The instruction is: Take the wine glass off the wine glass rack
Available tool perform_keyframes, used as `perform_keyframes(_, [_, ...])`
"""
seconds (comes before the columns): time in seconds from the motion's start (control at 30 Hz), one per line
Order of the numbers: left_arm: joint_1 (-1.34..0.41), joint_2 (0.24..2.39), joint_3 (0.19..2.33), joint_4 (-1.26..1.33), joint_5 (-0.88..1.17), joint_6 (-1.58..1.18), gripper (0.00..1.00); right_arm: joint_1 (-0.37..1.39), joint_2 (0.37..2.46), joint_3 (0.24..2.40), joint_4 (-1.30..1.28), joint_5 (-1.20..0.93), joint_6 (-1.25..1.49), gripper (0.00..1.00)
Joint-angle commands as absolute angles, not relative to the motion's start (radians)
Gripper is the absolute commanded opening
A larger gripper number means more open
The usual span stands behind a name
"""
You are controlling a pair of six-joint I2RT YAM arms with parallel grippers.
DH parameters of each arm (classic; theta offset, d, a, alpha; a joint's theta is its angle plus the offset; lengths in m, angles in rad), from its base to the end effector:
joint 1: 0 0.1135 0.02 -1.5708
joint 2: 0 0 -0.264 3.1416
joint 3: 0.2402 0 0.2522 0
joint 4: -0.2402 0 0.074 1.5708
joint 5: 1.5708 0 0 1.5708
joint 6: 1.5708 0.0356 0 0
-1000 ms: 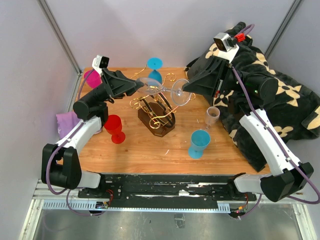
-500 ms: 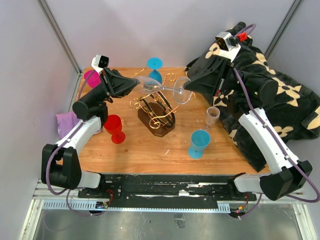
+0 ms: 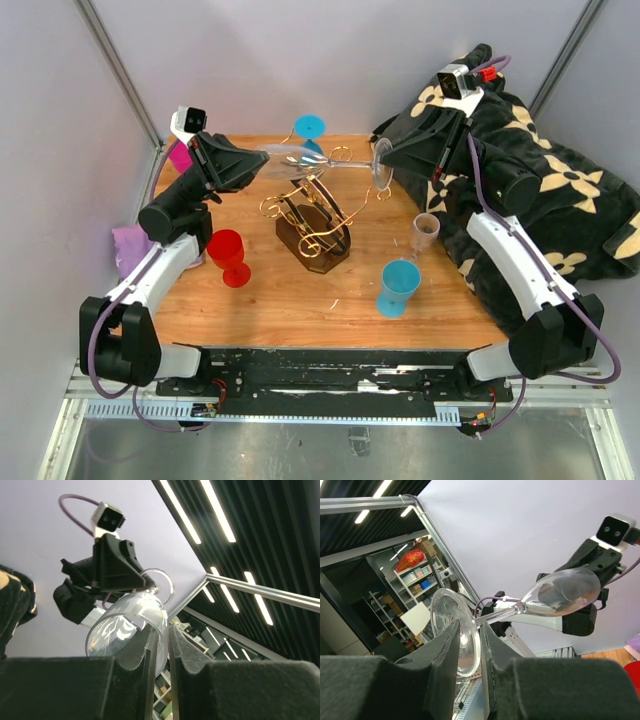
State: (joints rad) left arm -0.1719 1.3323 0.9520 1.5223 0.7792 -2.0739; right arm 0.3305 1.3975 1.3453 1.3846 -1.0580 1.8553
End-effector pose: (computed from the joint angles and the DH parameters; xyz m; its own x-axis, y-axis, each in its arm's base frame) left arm 0.2407 -0.0672 0.4251 -0.7909 -0.4953 -0.3594 0.5876 -0.4502 -0.6724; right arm 0.2206 0.1085 0.5096 -0.5976 0.2928 -0.7464 -0.7829 -0.4142 0.4643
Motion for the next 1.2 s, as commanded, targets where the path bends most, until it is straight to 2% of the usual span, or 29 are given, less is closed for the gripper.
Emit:
perform_keyframes(0.0, [-0.182,1.279,0.999,1.833,0.734,-2.168,0.01,0.312,1.419,1.336,1.535,-1.042,1.932,0.29])
perform_keyframes(0.13, [-0.182,1.272,1.007,1.831,0.720,-2.181,0.00,0.275,1.410,1.333,1.523,-1.072,1.931,0.53])
perform_keyframes(0.27, [-0.176,1.265,1.012,1.822,0.729,-2.167,0.01,0.167,1.348,1.290,1.408,-1.132,1.859,0.66])
perform_keyframes(0.33, [-0.165,1.259,1.012,1.808,0.739,-2.156,0.01,0.112,1.289,1.269,1.225,-1.178,1.703,0.69])
perform_keyframes(0.4, [-0.138,1.242,1.020,1.752,0.790,-2.133,0.00,0.045,1.212,1.268,0.815,-1.207,1.430,0.70])
perform_keyframes(0.47, [-0.074,1.185,1.036,1.531,0.901,-2.040,0.01,-0.014,1.139,1.318,0.291,-1.160,1.074,0.71])
perform_keyframes(0.5, [-0.035,1.137,1.052,1.343,0.974,-1.913,0.01,-0.031,1.110,1.362,0.071,-1.104,0.914,0.74])
perform_keyframes(0.53, [-0.012,1.077,1.087,1.028,1.050,-1.720,0.01,-0.039,1.088,1.399,-0.084,-1.050,0.779,0.76])
perform_keyframes(0.57, [-0.010,1.038,1.150,0.613,1.064,-1.424,0.01,-0.041,1.073,1.428,-0.171,-1.010,0.697,0.77])
perform_keyframes(0.6, [-0.014,1.015,1.283,0.199,0.992,-1.105,0.01,-0.041,1.061,1.446,-0.220,-0.985,0.658,0.77])
perform_keyframes(0.63, [-0.019,1.004,1.366,-0.121,0.876,-0.864,0.01,-0.041,1.053,1.456,-0.242,-0.976,0.641,0.77])
perform_keyframes(0.67, [-0.020,0.999,1.416,-0.280,0.799,-0.720,0.01,-0.042,1.049,1.463,-0.259,-0.969,0.632,0.77])
perform_keyframes(0.73, [-0.026,0.997,1.453,-0.431,0.753,-0.599,0.00,-0.041,1.052,1.484,-0.319,-0.937,0.588,0.77])
perform_keyframes(0.83, [-0.032,0.967,1.408,-0.492,0.750,-0.551,0.01,-0.041,1.061,1.486,-0.371,-0.911,0.552,0.76])
perform_keyframes(0.97, [-0.036,0.911,1.434,-0.695,0.581,-0.394,0.00,-0.041,1.061,1.441,-0.383,-0.894,0.540,0.76])
perform_keyframes(1.17, [-0.135,0.871,1.370,-0.755,0.678,-0.314,0.01,-0.041,1.089,1.404,-0.404,-0.882,0.517,0.76])
